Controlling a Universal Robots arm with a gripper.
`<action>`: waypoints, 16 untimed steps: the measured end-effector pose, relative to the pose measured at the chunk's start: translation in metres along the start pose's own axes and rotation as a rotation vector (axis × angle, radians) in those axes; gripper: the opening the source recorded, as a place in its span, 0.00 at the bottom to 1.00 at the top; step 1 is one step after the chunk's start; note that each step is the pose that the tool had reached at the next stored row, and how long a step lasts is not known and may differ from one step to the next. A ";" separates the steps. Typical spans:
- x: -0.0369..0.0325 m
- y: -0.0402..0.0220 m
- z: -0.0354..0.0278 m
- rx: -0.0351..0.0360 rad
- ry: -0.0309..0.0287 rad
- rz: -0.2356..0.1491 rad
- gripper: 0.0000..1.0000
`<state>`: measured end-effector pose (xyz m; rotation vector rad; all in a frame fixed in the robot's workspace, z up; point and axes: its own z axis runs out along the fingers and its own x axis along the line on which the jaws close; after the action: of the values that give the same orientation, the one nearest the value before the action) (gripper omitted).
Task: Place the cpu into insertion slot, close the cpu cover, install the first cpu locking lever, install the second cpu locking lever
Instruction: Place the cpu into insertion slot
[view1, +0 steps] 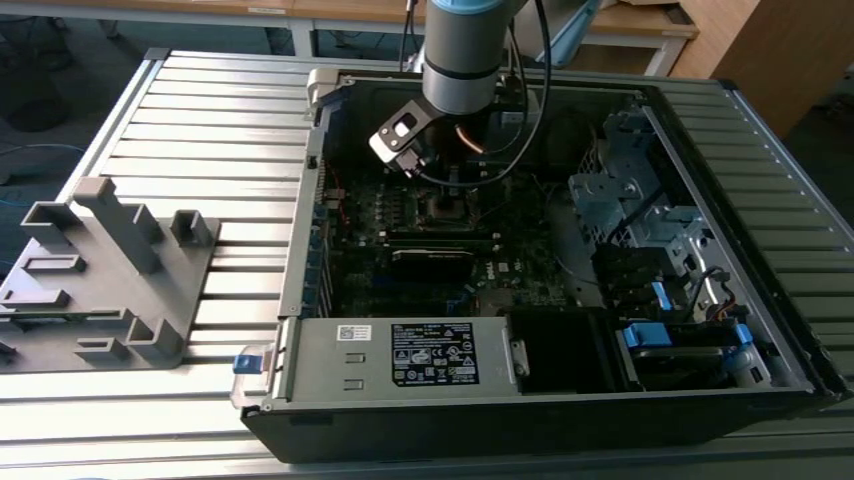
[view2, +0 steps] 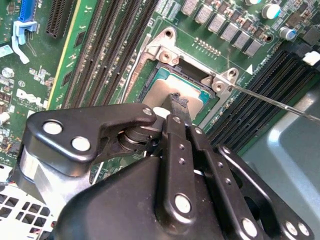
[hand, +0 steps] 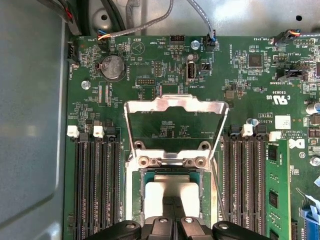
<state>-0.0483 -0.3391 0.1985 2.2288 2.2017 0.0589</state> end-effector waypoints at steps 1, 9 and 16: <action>0.0000 0.0000 0.0002 -0.0002 0.0003 0.000 0.11; 0.0000 -0.0001 0.0014 -0.0003 0.0005 0.000 0.11; 0.0005 0.0004 -0.0051 -0.0009 0.0016 0.000 0.11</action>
<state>-0.0481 -0.3387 0.2036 2.2292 2.2020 0.0617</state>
